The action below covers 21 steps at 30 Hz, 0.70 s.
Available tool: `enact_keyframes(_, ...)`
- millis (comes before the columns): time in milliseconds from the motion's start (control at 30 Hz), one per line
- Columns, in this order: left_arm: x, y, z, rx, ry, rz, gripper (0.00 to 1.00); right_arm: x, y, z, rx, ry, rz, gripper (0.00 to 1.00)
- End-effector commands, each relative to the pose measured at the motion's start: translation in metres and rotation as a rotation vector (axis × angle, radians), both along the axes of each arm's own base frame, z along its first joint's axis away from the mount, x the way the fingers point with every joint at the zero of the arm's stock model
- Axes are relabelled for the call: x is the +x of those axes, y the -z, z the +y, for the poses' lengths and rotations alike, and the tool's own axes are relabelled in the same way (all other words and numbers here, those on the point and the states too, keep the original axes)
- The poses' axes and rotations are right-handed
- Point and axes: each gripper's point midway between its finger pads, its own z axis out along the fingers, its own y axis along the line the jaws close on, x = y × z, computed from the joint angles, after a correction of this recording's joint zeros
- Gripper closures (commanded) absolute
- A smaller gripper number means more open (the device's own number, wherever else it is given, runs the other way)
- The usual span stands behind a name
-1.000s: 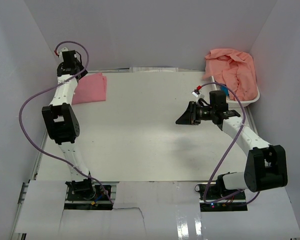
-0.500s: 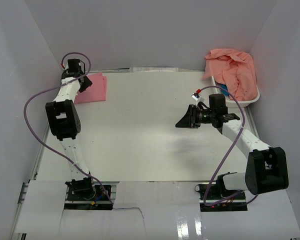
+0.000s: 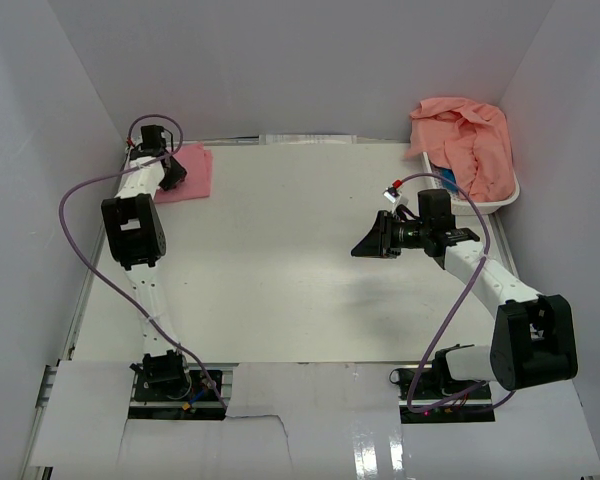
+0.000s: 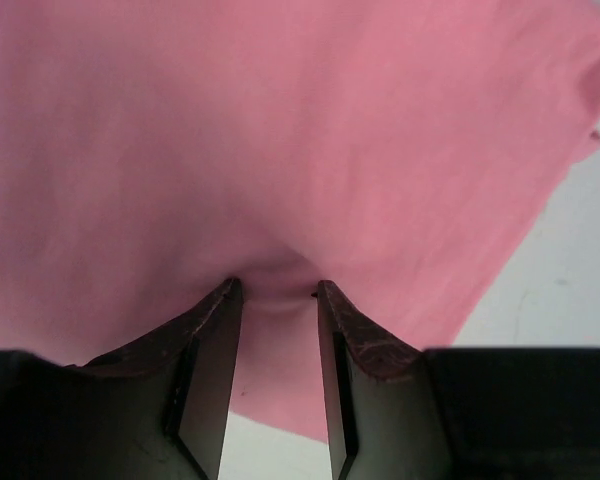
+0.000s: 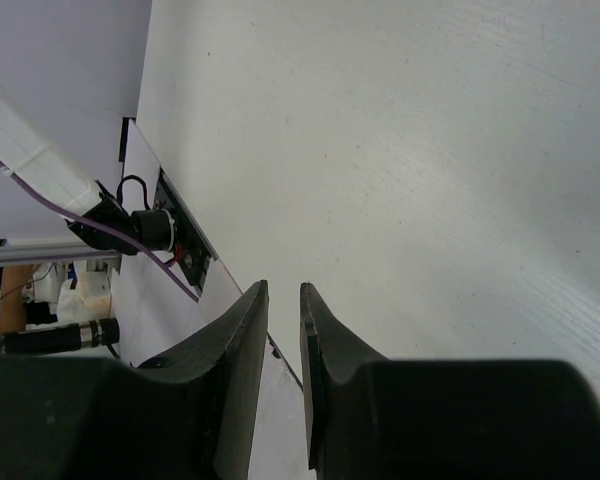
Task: Fold and stack the t-shirts
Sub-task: Put the neatly folded tshirt into the corner of the board with the left arm
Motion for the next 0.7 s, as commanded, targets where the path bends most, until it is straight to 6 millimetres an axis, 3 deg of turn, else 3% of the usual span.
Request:
enact_keyframes(0,0.021,-0.025,0.009,0.023,0.000,-0.072,0.53,0.003,-0.009,0.003,0.011,-0.010,-0.062,0.74)
enact_keyframes(200,0.031,-0.020,0.025,0.025,-0.017,-0.083,0.52,0.010,-0.006,-0.001,-0.031,0.008,-0.087,0.74)
enact_keyframes(333,0.032,-0.021,0.037,0.027,-0.032,-0.087,0.52,0.027,-0.012,-0.009,-0.096,0.069,-0.131,0.74)
enact_keyframes(667,0.031,-0.002,0.064,-0.023,-0.056,-0.079,0.51,0.071,-0.065,-0.029,-0.234,0.205,-0.278,0.71)
